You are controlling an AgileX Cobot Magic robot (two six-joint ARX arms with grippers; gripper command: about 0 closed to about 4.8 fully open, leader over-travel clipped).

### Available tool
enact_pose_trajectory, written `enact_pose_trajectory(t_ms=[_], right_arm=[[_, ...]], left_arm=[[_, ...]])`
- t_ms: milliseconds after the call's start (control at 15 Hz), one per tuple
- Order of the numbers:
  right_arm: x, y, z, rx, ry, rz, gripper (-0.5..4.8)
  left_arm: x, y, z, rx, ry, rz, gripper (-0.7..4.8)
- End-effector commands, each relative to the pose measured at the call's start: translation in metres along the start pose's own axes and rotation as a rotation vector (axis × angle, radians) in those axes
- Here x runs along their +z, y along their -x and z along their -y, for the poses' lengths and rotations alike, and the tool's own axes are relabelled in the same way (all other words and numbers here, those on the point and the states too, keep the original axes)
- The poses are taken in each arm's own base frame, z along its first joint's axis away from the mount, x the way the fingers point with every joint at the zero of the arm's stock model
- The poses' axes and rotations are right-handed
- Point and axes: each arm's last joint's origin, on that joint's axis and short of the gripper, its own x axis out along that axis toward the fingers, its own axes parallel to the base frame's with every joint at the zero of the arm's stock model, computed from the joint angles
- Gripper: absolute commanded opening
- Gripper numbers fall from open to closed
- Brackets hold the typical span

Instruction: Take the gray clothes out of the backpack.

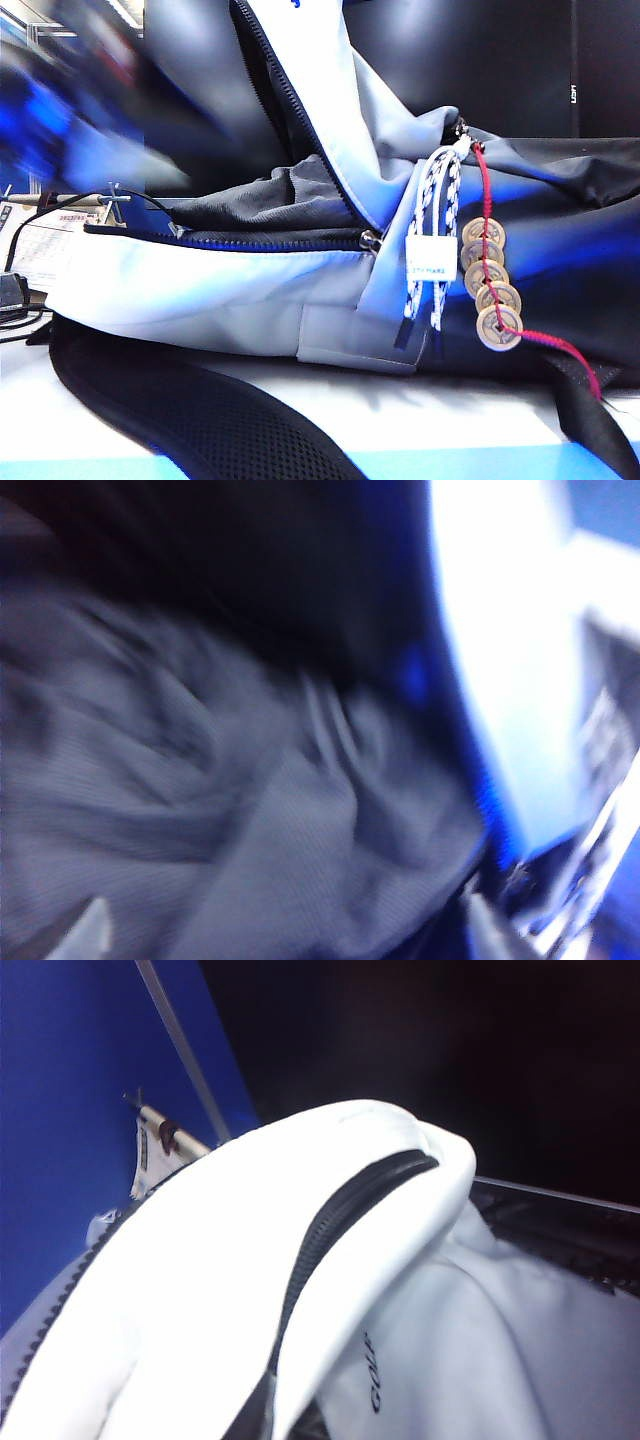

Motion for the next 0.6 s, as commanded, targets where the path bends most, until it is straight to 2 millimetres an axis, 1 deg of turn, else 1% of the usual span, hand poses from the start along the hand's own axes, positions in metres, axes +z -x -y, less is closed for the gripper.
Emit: enact_pose_trajectory(t_ms=[67, 200, 266, 466, 532, 599], right_arm=[[0.01, 0.007, -0.003, 0.041, -0.005, 0.054, -0.08], [0.01, 0.007, -0.004, 0.057, -0.004, 0.045, -0.08], [0.01, 0.007, -0.004, 0.061, -0.004, 0.043, -0.08], [0.01, 0.007, -0.004, 0.061, -0.004, 0.042, -0.08], [0.01, 0.007, -0.004, 0.062, -0.004, 0.042, -0.08], [0.009, 0.007, -0.004, 0.062, -0.004, 0.04, -0.08]], left_arm=[[-0.001, -0.029, -0.011, -0.005, -0.018, -0.065, 4.79], [-0.003, -0.043, -0.018, 0.066, -0.016, -0.079, 4.79], [-0.004, -0.053, -0.023, 0.1, -0.027, -0.062, 4.79], [-0.005, -0.077, -0.029, 0.039, -0.014, -0.077, 4.79], [-0.005, -0.085, -0.028, 0.016, -0.016, -0.08, 4.79], [-0.003, -0.099, -0.026, -0.004, -0.021, -0.083, 4.79]])
